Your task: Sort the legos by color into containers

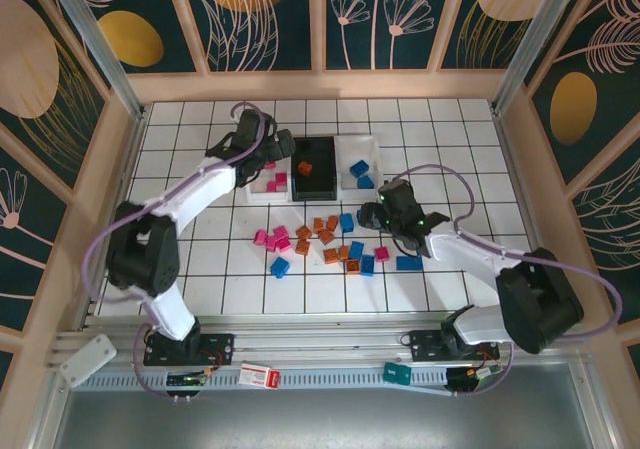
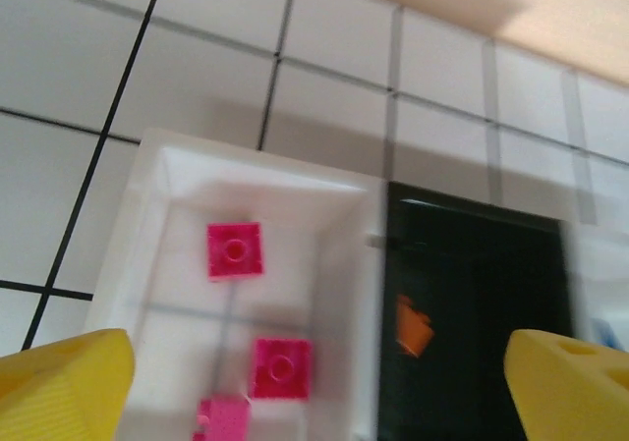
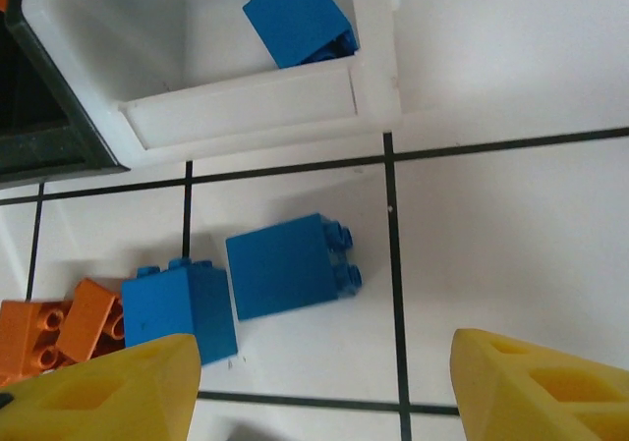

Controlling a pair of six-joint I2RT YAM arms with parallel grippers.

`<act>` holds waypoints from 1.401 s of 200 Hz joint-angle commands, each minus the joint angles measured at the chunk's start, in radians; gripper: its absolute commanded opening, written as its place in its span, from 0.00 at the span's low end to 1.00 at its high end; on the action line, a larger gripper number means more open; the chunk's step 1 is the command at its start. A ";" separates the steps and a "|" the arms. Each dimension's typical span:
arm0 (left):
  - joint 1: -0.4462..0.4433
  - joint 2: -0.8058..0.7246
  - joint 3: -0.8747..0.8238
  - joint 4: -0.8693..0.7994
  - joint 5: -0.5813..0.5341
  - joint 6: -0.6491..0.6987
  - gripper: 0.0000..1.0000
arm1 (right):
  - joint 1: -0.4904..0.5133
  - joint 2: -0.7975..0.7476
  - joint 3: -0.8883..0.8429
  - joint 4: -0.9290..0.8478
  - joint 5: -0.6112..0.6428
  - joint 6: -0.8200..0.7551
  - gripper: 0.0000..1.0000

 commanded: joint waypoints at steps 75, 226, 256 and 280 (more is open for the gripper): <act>-0.143 -0.611 -0.628 0.155 0.059 -0.170 0.99 | -0.015 0.266 0.146 0.069 -0.102 -0.112 0.67; -0.143 -0.882 -0.927 0.085 0.012 -0.235 0.99 | 0.020 0.006 0.115 0.000 -0.102 -0.109 0.20; -0.142 -0.882 -0.935 0.092 0.032 -0.230 0.99 | 0.016 0.059 0.264 -0.013 -0.055 -0.129 0.20; -0.143 -0.887 -0.932 0.085 0.040 -0.225 0.99 | -0.003 0.209 0.402 -0.001 -0.013 -0.135 0.20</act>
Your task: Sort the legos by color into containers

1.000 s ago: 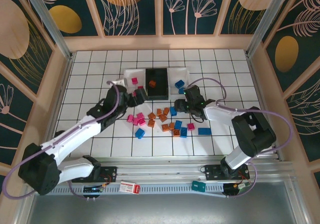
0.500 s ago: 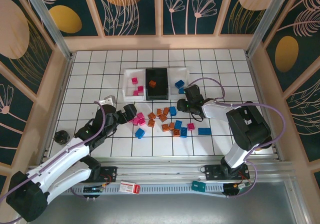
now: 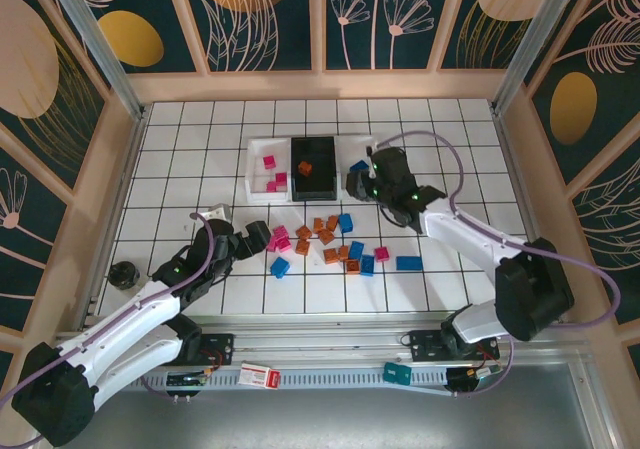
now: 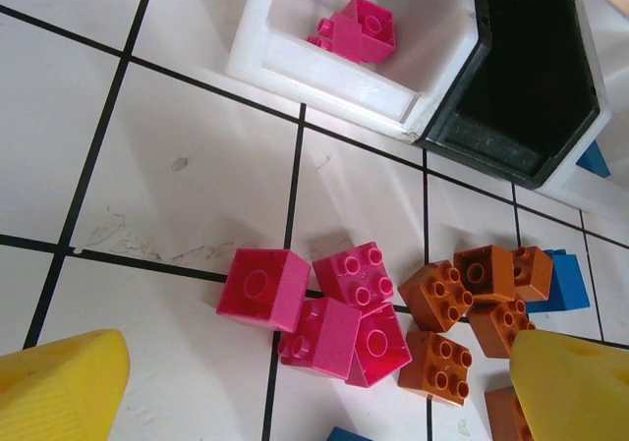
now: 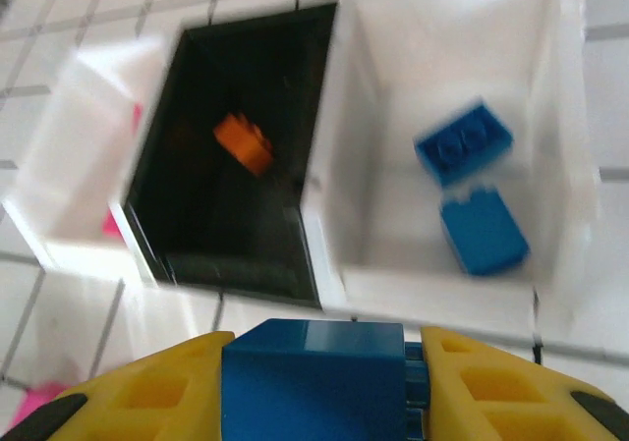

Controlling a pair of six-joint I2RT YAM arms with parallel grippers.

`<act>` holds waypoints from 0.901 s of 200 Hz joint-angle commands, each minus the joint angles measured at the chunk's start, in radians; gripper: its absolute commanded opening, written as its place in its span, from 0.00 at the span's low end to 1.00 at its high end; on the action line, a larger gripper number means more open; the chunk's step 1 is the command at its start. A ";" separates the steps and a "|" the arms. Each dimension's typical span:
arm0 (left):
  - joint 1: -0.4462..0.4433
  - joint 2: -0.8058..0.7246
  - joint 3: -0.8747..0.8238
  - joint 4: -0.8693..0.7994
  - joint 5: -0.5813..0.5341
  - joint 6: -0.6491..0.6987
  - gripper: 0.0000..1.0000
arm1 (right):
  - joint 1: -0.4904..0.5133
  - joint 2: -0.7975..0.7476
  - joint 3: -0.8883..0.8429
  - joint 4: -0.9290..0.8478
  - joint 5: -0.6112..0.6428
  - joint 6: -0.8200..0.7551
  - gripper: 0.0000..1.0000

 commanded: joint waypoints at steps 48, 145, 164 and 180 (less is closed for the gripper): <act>0.003 -0.022 -0.002 -0.035 0.032 0.005 0.99 | -0.064 0.373 0.309 -0.001 0.106 0.001 0.24; 0.000 0.082 0.017 -0.009 0.132 0.078 0.89 | -0.101 0.368 0.317 0.051 0.025 0.052 0.62; -0.043 0.114 0.035 -0.044 0.110 0.088 0.85 | -0.084 0.304 0.223 0.083 0.019 0.061 0.62; -0.115 0.139 0.032 -0.045 0.077 0.075 0.83 | -0.065 0.254 0.135 0.112 0.018 0.076 0.62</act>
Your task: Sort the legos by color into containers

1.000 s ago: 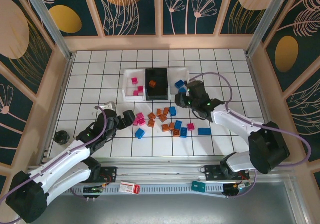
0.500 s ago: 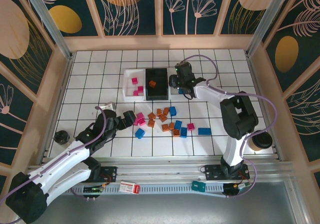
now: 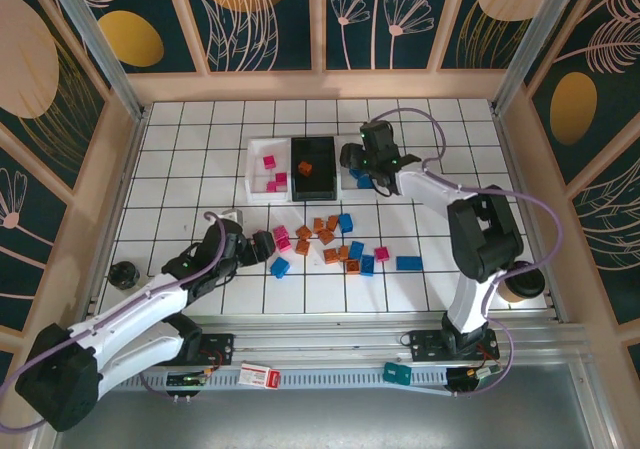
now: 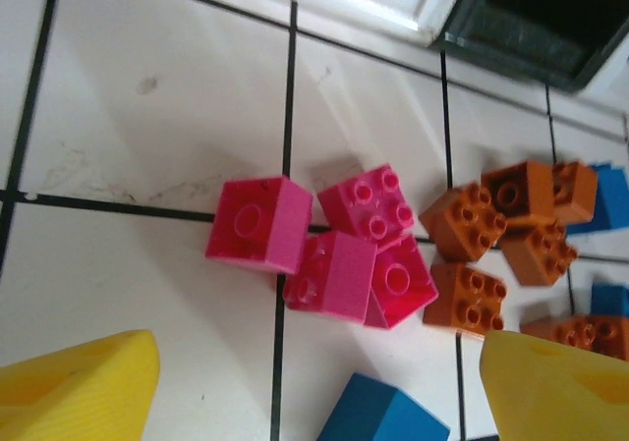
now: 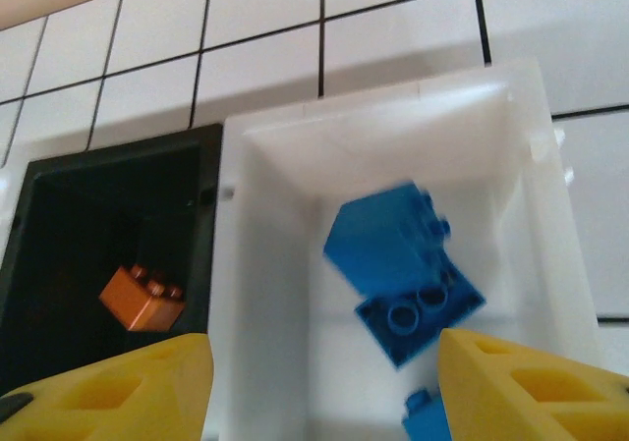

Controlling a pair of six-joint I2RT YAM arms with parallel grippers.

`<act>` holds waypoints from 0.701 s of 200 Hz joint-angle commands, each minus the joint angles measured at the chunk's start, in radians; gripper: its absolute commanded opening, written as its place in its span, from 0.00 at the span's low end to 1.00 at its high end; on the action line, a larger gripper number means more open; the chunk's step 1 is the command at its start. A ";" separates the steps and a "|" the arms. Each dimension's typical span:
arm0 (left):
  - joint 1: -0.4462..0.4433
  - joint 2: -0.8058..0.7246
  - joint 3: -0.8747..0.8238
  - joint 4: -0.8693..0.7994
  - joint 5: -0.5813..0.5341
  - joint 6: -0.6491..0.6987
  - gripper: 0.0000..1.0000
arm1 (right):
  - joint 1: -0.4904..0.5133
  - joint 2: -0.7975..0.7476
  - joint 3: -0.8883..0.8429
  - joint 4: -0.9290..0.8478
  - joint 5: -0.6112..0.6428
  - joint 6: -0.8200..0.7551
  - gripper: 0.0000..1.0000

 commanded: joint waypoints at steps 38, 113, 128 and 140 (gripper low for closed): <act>-0.253 0.197 0.058 0.002 -0.115 -0.013 0.86 | 0.052 -0.180 -0.264 0.116 -0.016 0.077 0.62; -0.303 0.418 0.140 0.045 -0.177 0.030 0.60 | 0.054 -0.299 -0.377 0.118 0.003 0.097 0.63; -0.324 0.427 0.140 0.037 -0.170 0.025 0.62 | 0.054 -0.322 -0.395 0.112 0.016 0.097 0.63; -0.335 0.429 0.138 0.022 -0.170 0.016 0.65 | 0.054 -0.340 -0.405 0.108 0.023 0.098 0.63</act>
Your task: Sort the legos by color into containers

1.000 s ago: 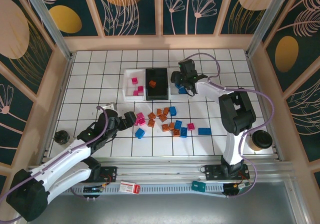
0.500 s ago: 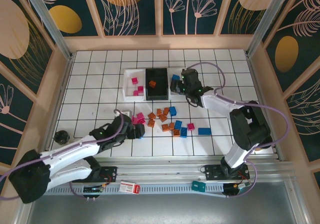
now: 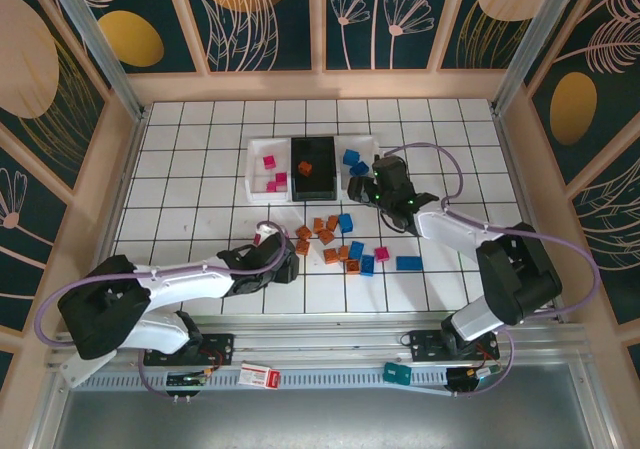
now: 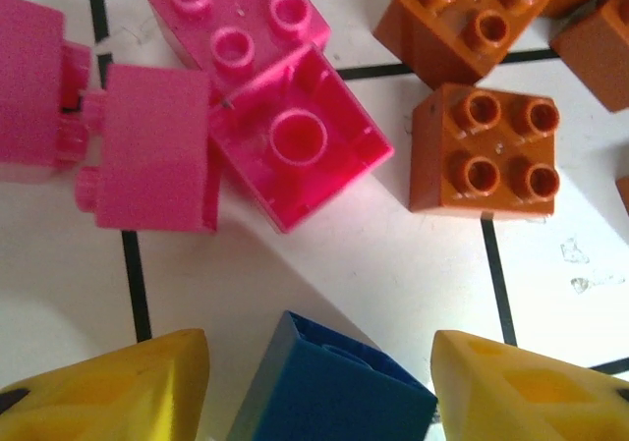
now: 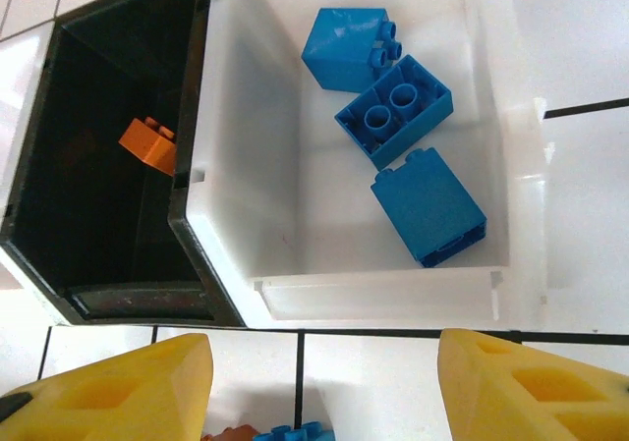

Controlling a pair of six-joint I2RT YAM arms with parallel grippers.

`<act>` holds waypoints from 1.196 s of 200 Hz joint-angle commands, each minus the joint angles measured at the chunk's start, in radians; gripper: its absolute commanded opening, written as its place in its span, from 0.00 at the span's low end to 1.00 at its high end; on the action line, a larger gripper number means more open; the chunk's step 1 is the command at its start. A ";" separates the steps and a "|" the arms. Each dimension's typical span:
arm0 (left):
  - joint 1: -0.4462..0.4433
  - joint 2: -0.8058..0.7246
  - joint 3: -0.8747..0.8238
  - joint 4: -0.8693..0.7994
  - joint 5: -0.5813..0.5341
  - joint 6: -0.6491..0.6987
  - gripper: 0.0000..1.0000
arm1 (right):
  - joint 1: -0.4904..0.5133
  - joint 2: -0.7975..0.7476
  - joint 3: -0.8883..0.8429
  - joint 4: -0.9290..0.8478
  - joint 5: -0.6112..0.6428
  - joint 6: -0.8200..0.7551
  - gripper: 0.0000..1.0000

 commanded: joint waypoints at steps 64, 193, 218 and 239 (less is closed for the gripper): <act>-0.036 -0.002 0.017 -0.002 0.005 -0.018 0.34 | 0.003 -0.125 -0.099 0.018 0.062 0.039 0.63; 0.099 0.514 0.897 -0.069 0.078 0.194 0.26 | 0.002 -0.430 -0.277 -0.102 0.162 0.095 0.63; 0.135 0.683 1.096 -0.124 0.083 0.214 0.26 | 0.003 -0.458 -0.301 -0.120 0.153 0.103 0.63; 0.152 0.797 1.249 -0.167 0.091 0.213 0.26 | 0.004 -0.467 -0.318 -0.133 0.151 0.110 0.63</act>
